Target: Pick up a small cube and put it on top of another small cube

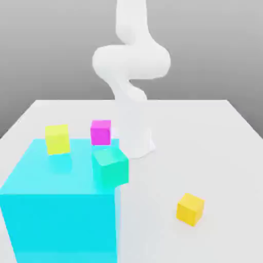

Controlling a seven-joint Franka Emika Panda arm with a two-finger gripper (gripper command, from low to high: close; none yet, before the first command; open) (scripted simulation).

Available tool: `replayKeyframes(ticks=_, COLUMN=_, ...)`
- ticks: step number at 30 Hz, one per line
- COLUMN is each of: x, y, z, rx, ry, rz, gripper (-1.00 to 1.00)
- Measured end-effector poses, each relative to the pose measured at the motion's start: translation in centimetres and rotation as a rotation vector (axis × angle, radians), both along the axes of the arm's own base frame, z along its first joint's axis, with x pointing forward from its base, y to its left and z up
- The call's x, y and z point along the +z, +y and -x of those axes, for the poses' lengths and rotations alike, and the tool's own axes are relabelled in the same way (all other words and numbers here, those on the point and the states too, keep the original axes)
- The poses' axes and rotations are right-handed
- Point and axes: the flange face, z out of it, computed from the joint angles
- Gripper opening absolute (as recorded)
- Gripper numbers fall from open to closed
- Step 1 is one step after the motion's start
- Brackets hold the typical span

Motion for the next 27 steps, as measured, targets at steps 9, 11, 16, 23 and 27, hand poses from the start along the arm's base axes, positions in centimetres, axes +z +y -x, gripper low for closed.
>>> replayKeyframes(ticks=9, x=-21.2, y=7.8, z=-5.9, rx=0.347, ry=0.300, rz=0.132, gripper=0.00)
replayKeyframes(ticks=11, x=-25.9, y=9.5, z=-5.6, rx=0.423, ry=0.362, rz=0.164, gripper=0.00)
replayKeyframes(ticks=16, x=-36.9, y=12.7, z=-2.5, rx=0.615, ry=0.513, rz=0.250, gripper=0.00)
replayKeyframes(ticks=23, x=-48.3, y=14.3, z=2.5, rx=0.799, ry=0.653, rz=0.339, gripper=0.00)
replayKeyframes(ticks=27, x=-52.3, y=14.3, z=2.7, rx=0.802, ry=0.657, rz=0.340, gripper=-1.00)
